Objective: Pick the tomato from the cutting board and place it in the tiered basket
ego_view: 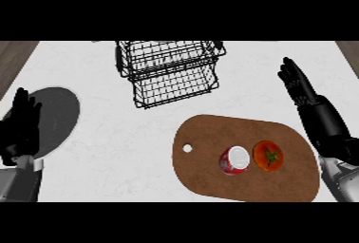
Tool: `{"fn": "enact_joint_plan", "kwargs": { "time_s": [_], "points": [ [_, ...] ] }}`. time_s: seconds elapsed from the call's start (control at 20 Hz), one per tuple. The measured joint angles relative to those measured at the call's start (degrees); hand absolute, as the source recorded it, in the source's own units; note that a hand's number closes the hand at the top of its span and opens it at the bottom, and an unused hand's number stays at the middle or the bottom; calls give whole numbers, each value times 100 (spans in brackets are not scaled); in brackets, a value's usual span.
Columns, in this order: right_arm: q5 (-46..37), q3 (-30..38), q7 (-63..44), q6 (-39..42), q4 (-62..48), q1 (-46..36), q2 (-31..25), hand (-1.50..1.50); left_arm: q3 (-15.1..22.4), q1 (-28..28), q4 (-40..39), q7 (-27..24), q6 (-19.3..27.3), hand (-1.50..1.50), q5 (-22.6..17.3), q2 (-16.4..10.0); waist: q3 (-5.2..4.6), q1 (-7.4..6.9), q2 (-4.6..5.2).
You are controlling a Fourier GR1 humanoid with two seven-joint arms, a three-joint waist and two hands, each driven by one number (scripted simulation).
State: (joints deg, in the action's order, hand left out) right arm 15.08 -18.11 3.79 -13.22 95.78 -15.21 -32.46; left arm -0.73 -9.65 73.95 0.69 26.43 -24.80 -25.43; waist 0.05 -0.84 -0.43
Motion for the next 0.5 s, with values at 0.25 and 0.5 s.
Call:
{"fn": "enact_joint_plan", "kwargs": {
  "time_s": [0.25, 0.5],
  "points": [
    [-134, 60, -278, -692, -90, -107, 615, -150, 656, -5, 192, -357, -740, 0, 259, 152, -7, 86, 36],
    [-554, 40, -191, -1739, -701, -62, 1384, -150, 1570, -47, 391, -576, -1425, 0, 556, 439, -9, 107, 74]
  ]
}}
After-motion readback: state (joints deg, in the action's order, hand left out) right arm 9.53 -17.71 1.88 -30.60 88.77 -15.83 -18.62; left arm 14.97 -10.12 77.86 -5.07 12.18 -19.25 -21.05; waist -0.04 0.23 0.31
